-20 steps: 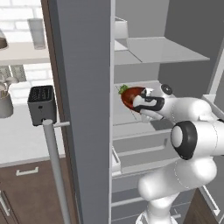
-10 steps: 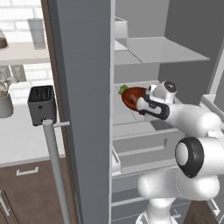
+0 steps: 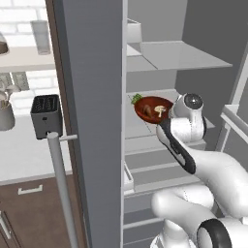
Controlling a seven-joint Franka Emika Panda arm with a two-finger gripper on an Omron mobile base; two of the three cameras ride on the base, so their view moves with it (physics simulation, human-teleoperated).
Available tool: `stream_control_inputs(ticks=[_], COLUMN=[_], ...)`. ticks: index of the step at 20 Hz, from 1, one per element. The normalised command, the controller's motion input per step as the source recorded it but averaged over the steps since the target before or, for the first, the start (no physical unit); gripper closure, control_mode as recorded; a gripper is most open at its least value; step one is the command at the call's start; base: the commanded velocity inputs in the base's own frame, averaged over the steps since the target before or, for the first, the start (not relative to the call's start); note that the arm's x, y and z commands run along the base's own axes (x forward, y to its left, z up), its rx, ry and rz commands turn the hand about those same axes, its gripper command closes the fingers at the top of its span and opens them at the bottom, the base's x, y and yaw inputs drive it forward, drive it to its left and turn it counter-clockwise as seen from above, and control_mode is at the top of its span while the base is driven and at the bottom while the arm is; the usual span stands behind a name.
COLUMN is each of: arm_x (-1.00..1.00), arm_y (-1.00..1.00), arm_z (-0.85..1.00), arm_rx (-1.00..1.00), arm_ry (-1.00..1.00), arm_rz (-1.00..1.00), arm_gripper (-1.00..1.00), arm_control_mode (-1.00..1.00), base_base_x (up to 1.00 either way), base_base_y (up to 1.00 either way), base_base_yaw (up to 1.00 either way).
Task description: Pick the chicken drumstick and mushroom from their plates and place them in the bowl. Then put the bowl in the fridge.
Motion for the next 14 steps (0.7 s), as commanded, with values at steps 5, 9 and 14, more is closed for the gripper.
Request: stream_control_inputs(ticks=[5, 9, 14], arm_x=[-0.60, -0.79, -1.00], arm_y=[0.00, 0.00, 0.00], arm_z=[0.79, 0.80, 0.69], arm_rx=[0.18, 0.25, 0.35], arm_ry=[0.00, 0.00, 0.00], arm_rz=[-0.32, -0.29, -0.24], arm_gripper=[-1.00, -1.00, -1.00], arm_control_mode=[-1.00, -1.00, -1.00], base_base_x=[0.00, 0.00, 0.00], base_base_y=[0.00, 0.00, 0.00], base_base_yaw=[0.00, 0.00, 0.00])
